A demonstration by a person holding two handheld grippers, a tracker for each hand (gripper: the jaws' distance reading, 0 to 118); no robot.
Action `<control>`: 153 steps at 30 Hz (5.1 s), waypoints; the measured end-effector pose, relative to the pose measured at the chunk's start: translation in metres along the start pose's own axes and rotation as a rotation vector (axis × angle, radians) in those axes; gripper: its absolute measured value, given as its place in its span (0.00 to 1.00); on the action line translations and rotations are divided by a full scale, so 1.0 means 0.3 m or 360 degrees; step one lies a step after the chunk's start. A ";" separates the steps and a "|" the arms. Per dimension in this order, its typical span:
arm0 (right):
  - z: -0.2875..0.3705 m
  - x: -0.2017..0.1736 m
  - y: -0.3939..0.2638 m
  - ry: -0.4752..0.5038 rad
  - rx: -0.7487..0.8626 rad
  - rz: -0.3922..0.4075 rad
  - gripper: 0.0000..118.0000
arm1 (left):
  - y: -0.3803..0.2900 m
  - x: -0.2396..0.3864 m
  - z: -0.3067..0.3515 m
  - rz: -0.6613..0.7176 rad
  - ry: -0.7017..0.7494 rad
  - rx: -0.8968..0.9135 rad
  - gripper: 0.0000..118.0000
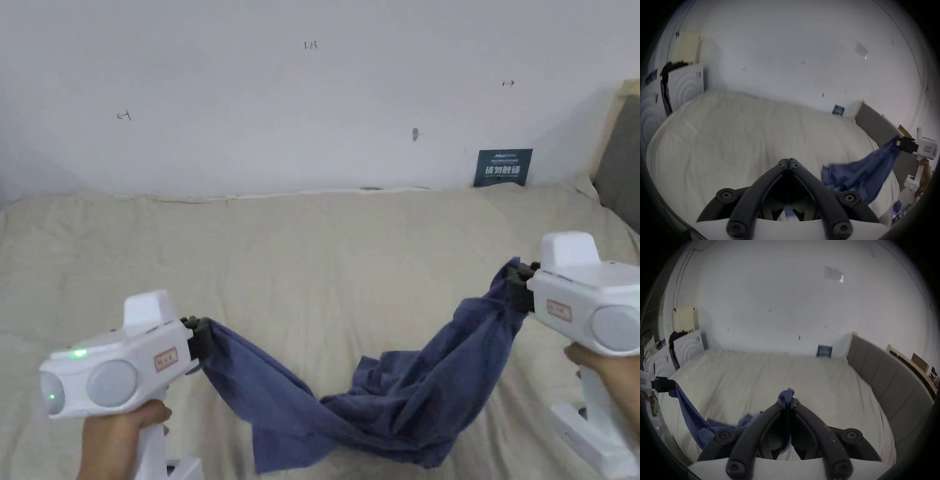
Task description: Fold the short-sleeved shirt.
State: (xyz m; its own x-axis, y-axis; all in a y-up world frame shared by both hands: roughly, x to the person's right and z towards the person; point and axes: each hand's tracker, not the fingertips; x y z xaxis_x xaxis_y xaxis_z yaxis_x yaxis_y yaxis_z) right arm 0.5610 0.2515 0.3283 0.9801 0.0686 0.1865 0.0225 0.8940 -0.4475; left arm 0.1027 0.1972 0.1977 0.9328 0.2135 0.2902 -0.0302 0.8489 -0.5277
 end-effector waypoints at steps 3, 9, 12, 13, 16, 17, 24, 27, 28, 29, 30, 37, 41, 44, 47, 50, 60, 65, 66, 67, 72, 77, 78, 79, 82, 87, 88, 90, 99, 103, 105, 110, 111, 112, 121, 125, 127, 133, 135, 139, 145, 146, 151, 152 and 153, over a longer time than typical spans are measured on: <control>-0.003 0.025 0.183 -0.0044 0.0138 0.0028 0.05 | 0.238 -0.006 -0.025 -0.0012 0.0059 0.0103 0.01; -0.042 0.074 0.492 -0.0097 0.0349 0.0007 0.05 | 0.633 0.023 -0.047 -0.0057 0.0193 0.0303 0.01; -0.090 0.114 0.611 -0.0120 0.0399 -0.0048 0.05 | 0.778 0.034 -0.076 -0.0130 0.0317 0.0387 0.01; -0.102 0.122 0.644 -0.0141 0.0425 -0.0051 0.05 | 0.824 0.031 -0.115 -0.0138 0.0337 0.0399 0.01; -0.150 0.147 0.701 -0.0188 0.0472 -0.0099 0.05 | 0.920 0.022 -0.172 -0.0134 0.0376 0.0423 0.01; -0.168 0.156 0.712 -0.0199 0.0481 -0.0134 0.05 | 0.932 0.014 -0.176 -0.0130 0.0388 0.0446 0.01; -0.343 0.163 0.576 -0.0165 0.0400 -0.0278 0.05 | 0.881 -0.033 -0.373 -0.0116 0.0459 0.0450 0.01; -0.440 0.135 0.459 -0.0160 0.0273 -0.0254 0.05 | 0.752 -0.067 -0.414 -0.0131 0.0484 0.0363 0.01; -0.468 0.127 0.421 -0.0152 0.0216 -0.0252 0.05 | 0.712 -0.077 -0.438 -0.0145 0.0505 0.0318 0.01; -0.497 0.118 0.373 -0.0144 0.0175 -0.0267 0.05 | 0.672 -0.102 -0.484 -0.0182 0.0523 0.0265 0.01; -0.521 0.111 0.328 -0.0142 0.0130 -0.0282 0.05 | 0.625 -0.118 -0.505 -0.0190 0.0519 0.0242 0.01; -0.586 0.061 -0.007 -0.0127 -0.0151 -0.0318 0.05 | 0.259 -0.239 -0.540 -0.0184 0.0551 -0.0084 0.01; -0.486 0.017 -0.205 -0.0125 -0.0240 -0.0367 0.05 | 0.020 -0.292 -0.436 -0.0108 0.0539 -0.0258 0.01; -0.385 -0.011 -0.337 -0.0108 -0.0324 -0.0375 0.05 | -0.153 -0.323 -0.322 -0.0078 0.0536 -0.0371 0.01; -0.262 -0.041 -0.448 -0.0118 -0.0365 -0.0352 0.05 | -0.307 -0.355 -0.219 -0.0124 0.0539 -0.0440 0.01; -0.134 -0.059 -0.547 -0.0106 -0.0379 -0.0370 0.05 | -0.422 -0.333 -0.070 -0.0154 0.0554 -0.0496 0.01; 0.176 -0.043 -0.862 -0.0138 -0.0545 -0.0417 0.05 | -0.717 -0.381 0.258 -0.0032 0.0590 -0.0727 0.01; 0.181 -0.070 -1.018 -0.0156 -0.0806 -0.0401 0.05 | -0.796 -0.404 0.262 -0.0046 0.0646 -0.0797 0.01; 0.169 -0.066 -1.040 -0.0145 -0.0830 -0.0427 0.05 | -0.798 -0.400 0.259 -0.0044 0.0647 -0.0791 0.01; 0.167 -0.076 -1.052 -0.0146 -0.0848 -0.0458 0.05 | -0.795 -0.396 0.250 -0.0043 0.0655 -0.0791 0.01; 0.184 -0.093 -1.016 -0.0172 -0.0811 -0.0484 0.09 | -0.773 -0.387 0.239 -0.0043 0.0658 -0.0811 0.04; 0.223 -0.116 -0.830 -0.0185 -0.0573 -0.0393 0.58 | -0.633 -0.346 0.284 0.0111 0.0459 -0.0599 0.91; 0.232 -0.125 -0.775 -0.0194 -0.0495 -0.0363 0.80 | -0.583 -0.313 0.301 0.0108 0.0413 -0.0491 0.96; 0.238 -0.129 -0.730 -0.0193 -0.0402 -0.0339 0.90 | -0.537 -0.280 0.309 0.0094 0.0392 -0.0392 0.95; 0.288 -0.161 -0.572 -0.0204 -0.0100 -0.0237 0.93 | -0.411 -0.199 0.324 0.0029 0.0346 -0.0146 0.95; 0.389 -0.227 -0.388 -0.0306 0.0269 -0.0169 0.93 | -0.250 -0.027 0.384 -0.0072 0.0320 0.0320 0.95; 0.404 -0.237 -0.370 -0.0321 0.0323 -0.0161 0.93 | -0.237 -0.004 0.391 -0.0102 0.0329 0.0375 0.95; 0.431 -0.259 -0.337 -0.0332 0.0412 -0.0131 0.92 | -0.220 0.042 0.395 -0.0160 0.0365 0.0506 0.95; 0.444 -0.303 -0.293 -0.0377 0.0535 -0.0025 0.01 | -0.203 0.120 0.373 -0.0308 0.0200 0.0595 0.00; 0.412 -0.295 -0.283 -0.0351 0.0520 -0.0038 0.01 | -0.173 0.119 0.292 -0.0353 0.0206 0.0469 0.00; 0.386 -0.289 -0.277 -0.0352 0.0506 -0.0039 0.01 | -0.148 0.115 0.225 -0.0353 0.0183 0.0360 0.00; 0.298 -0.258 -0.270 -0.0355 0.0449 -0.0071 0.01 | -0.047 0.049 -0.025 -0.0313 0.0010 -0.0011 0.00; 0.280 -0.251 -0.272 -0.0357 0.0439 -0.0075 0.01 | -0.026 0.024 -0.084 -0.0296 -0.0044 -0.0071 0.00; 0.253 -0.241 -0.272 -0.0355 0.0422 -0.0080 0.01 | -0.007 -0.004 -0.143 -0.0258 -0.0095 -0.0099 0.00; 0.011 -0.166 -0.296 -0.0370 0.0235 -0.0090 0.01 | 0.074 -0.188 -0.683 -0.0095 0.0056 -0.0508 0.45; -0.086 -0.129 -0.322 -0.0419 0.0160 -0.0109 0.01 | 0.039 -0.235 -0.857 -0.0154 0.0113 -0.0678 0.88; -0.125 -0.111 -0.335 -0.0434 0.0123 -0.0114 0.01 | 0.006 -0.243 -0.908 -0.0252 0.0219 -0.0684 0.87; -0.204 -0.073 -0.378 -0.0464 0.0012 -0.0102 0.01 | -0.091 -0.277 -1.027 -0.0242 0.0270 -0.0877 0.62; -0.218 -0.054 -0.394 -0.0454 -0.0033 -0.0122 0.01 | -0.099 -0.259 -1.005 -0.0197 0.0303 -0.0785 0.53; -0.258 -0.017 -0.411 -0.0458 -0.0174 -0.0184 0.04 | -0.091 -0.189 -0.941 -0.0334 0.0256 -0.0771 0.15; -0.401 0.065 -0.444 -0.0369 -0.0434 -0.0434 0.75 | -0.050 -0.156 -0.843 -0.0336 0.0227 -0.0596 0.03; -0.435 0.073 -0.455 -0.0367 -0.0462 -0.0428 0.86 | -0.035 -0.150 -0.815 -0.0325 0.0193 -0.0571 0.03; -0.610 0.076 -0.522 -0.0374 -0.0754 -0.0366 0.88 | 0.028 -0.096 -0.641 -0.0298 0.0092 -0.0462 0.03; -0.641 0.072 -0.535 -0.0362 -0.0822 -0.0384 0.79 | 0.035 -0.092 -0.621 -0.0297 0.0082 -0.0466 0.03; -0.670 0.068 -0.551 -0.0335 -0.0856 -0.0398 0.64 | 0.046 -0.090 -0.606 -0.0290 0.0056 -0.0453 0.03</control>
State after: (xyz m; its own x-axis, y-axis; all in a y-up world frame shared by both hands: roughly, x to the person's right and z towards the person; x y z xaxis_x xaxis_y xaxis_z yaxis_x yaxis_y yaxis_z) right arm 0.6169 0.0161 0.2302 0.8736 0.0212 0.4861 0.3959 0.5500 -0.7354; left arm 0.1423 0.1153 0.0375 0.9256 0.0498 0.3751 0.2349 0.7016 -0.6727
